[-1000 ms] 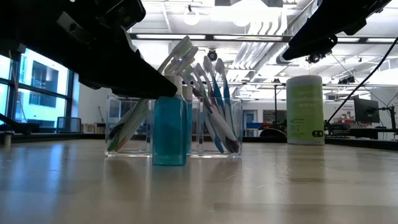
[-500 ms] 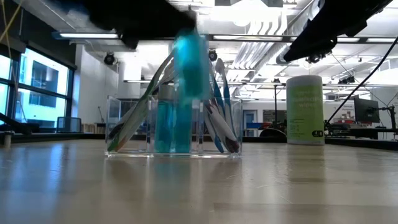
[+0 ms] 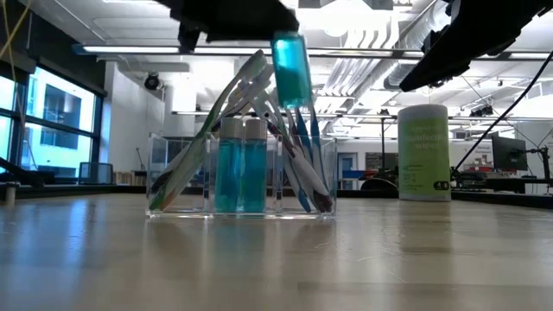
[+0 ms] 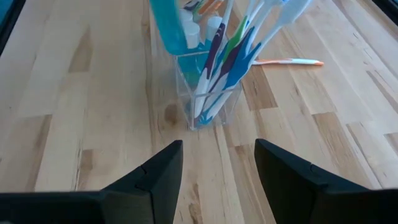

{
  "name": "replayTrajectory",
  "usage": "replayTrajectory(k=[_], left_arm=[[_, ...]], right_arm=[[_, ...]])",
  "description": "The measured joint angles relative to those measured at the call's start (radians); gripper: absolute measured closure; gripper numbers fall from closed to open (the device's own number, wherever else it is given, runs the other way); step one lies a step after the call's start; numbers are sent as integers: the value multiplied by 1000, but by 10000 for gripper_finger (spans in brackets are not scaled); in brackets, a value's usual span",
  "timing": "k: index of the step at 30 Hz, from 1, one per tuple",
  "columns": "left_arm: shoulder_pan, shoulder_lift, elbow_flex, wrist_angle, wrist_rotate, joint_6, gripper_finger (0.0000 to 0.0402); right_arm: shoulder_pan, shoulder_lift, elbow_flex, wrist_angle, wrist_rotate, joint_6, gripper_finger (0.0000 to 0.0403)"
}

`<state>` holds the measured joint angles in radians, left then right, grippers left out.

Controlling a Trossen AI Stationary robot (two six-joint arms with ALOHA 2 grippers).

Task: Pick & Place toothbrushing station
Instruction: Put the blue mouthwash into the transparent organizer

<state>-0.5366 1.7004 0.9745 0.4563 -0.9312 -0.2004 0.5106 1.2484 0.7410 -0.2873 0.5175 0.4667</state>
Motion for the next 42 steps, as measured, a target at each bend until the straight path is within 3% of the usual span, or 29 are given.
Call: replayTrajectory(k=[21, 34, 42], left_arm=[[-18, 0, 0, -160, -86, -63, 318], [-22, -5, 3, -167, -93, -77, 318], [-23, -34, 6, -215, -126, -198, 318]], right_arm=[[0, 0, 0, -1, 3, -10, 212], [0, 0, 0, 0, 4, -19, 212], [0, 0, 0, 2, 4, -19, 212]])
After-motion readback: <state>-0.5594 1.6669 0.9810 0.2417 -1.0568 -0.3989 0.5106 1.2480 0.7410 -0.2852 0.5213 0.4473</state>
